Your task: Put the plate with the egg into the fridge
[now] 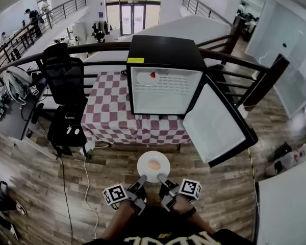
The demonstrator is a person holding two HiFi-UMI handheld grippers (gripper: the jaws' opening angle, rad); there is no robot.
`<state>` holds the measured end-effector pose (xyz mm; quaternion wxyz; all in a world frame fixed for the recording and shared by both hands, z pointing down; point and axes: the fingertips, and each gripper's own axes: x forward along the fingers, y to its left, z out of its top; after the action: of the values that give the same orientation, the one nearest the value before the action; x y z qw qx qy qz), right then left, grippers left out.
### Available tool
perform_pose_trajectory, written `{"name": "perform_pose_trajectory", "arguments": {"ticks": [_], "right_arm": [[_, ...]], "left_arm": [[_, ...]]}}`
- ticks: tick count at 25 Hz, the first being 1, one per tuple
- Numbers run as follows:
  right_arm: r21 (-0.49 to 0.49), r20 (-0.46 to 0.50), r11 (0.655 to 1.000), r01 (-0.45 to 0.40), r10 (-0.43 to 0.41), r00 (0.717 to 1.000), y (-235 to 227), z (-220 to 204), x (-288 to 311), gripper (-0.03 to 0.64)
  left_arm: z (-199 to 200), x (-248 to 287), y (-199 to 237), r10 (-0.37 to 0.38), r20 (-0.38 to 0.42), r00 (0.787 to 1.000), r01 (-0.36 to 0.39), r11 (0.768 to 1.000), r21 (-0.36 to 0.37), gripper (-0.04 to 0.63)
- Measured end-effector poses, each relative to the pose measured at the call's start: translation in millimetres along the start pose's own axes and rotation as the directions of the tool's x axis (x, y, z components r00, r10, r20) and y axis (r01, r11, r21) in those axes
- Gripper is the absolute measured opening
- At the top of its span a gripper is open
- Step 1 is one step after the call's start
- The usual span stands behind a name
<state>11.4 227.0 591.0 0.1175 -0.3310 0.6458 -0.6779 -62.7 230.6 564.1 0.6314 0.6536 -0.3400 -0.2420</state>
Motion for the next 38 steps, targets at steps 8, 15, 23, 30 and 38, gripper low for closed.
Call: {"name": "perform_pose_trajectory", "arguments": {"ticks": [8,15,23,30,38], "right_arm": [[0.039,0.035,0.998,0.046,-0.047,0.998,1.4,-11.4,29.9,0.037],[0.042,0.060,0.996,0.083,-0.086,0.995,3.1,-10.9,40.7,0.037],[0.056,0.041,0.995,0.081,-0.083,0.996,0.3,-2.4,67.4,0.037],[0.062,0.013,0.995,0.083,-0.083,0.996,3.2,15.2,91.2,0.037],[0.045,-0.005,0.997,0.061,-0.061,0.998,18.2,62.8,123.6,0.037]], "left_arm": [[31.1,-6.8,12.4,-0.002,-0.069,0.998,0.000,1.000,-0.028,0.034],[43.2,-5.4,21.3,0.005,-0.100,0.995,-0.010,0.999,-0.047,0.034],[66.5,4.0,27.3,0.008,-0.083,0.996,-0.014,0.998,-0.066,0.034],[89.6,19.4,33.2,0.034,-0.060,0.998,-0.038,0.996,-0.076,0.034],[126.0,60.0,25.1,0.034,-0.024,0.999,-0.036,0.997,-0.063,0.034]]}}
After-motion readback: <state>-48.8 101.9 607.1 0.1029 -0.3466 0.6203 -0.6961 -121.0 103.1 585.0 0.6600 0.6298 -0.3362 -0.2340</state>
